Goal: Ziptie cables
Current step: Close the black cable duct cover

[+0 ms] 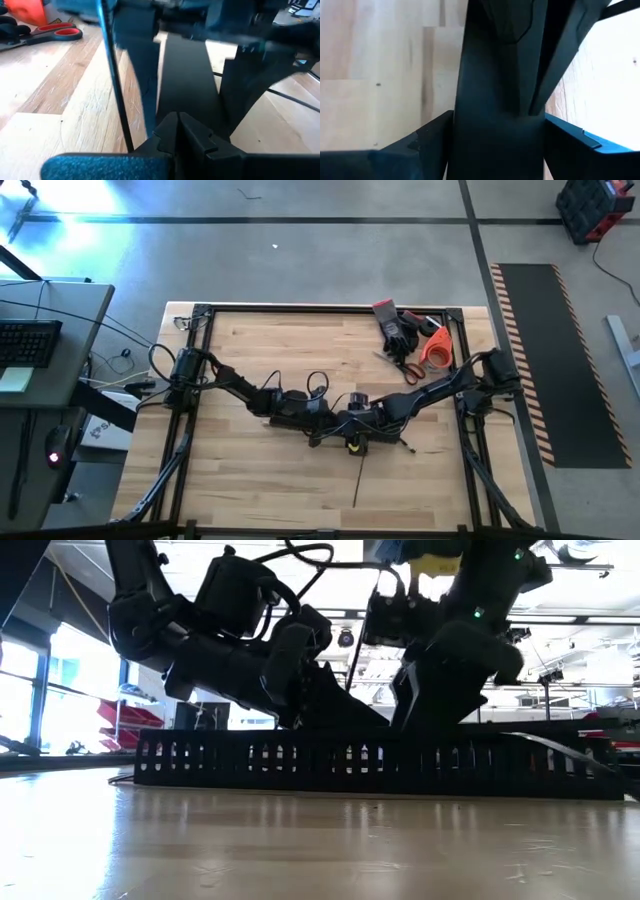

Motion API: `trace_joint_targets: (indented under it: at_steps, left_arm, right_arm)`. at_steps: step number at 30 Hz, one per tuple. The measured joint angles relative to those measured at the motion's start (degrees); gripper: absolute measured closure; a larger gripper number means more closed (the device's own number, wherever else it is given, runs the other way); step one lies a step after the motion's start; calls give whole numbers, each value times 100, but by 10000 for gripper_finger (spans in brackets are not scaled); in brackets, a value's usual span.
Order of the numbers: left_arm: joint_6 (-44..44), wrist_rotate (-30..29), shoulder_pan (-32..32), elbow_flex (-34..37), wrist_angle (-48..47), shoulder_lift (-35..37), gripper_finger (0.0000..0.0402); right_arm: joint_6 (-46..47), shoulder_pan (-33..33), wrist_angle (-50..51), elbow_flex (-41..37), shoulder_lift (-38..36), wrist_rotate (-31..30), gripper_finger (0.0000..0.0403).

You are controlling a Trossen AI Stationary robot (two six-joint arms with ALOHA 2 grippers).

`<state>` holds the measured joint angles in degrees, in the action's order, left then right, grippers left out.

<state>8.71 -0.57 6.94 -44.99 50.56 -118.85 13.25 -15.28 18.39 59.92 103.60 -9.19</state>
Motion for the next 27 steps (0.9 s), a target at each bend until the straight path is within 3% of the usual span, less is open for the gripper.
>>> trace_joint_targets:
  at_steps: [6, 13, 17, 23, 27]
  left_arm:
    - [5, 15, 2, 8, -4, 0, 401]
    - [6, 1, 2, 8, -4, 0, 401]
    - [6, -1, 2, 8, -4, 0, 401]
    - [-24, -4, 3, 8, -4, 0, 401]
    - [-31, -17, 17, 10, 17, -2, 402]
  right_arm:
    - [-30, -14, 287, 7, -362, 124, 147]
    - [-766, -13, 365, 11, -641, 709, 147]
    - [-964, 14, 488, 11, -949, 673, 145]
    - [-667, 179, 1834, 13, -1357, 816, 110]
    - [-173, 104, 2651, 9, -1313, 1217, 73]
